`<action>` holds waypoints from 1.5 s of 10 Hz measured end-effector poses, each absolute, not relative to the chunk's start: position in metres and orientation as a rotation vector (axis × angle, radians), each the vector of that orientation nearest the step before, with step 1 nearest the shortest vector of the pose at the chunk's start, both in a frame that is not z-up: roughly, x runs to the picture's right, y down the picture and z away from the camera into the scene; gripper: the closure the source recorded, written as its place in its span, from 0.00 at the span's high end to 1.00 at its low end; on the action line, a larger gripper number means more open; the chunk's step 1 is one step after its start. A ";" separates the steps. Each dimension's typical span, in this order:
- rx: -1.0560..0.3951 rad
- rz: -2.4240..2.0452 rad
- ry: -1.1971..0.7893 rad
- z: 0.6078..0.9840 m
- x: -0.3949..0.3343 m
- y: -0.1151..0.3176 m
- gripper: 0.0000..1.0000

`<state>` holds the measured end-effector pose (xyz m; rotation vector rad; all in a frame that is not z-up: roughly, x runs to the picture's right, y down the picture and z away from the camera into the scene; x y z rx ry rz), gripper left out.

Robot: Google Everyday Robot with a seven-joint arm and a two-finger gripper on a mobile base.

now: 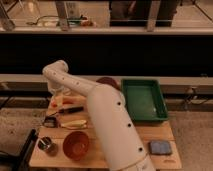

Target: Place pepper in metal cup

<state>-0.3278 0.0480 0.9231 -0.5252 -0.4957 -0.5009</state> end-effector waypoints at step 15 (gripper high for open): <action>-0.559 -0.396 -0.479 0.949 -0.349 0.066 0.80</action>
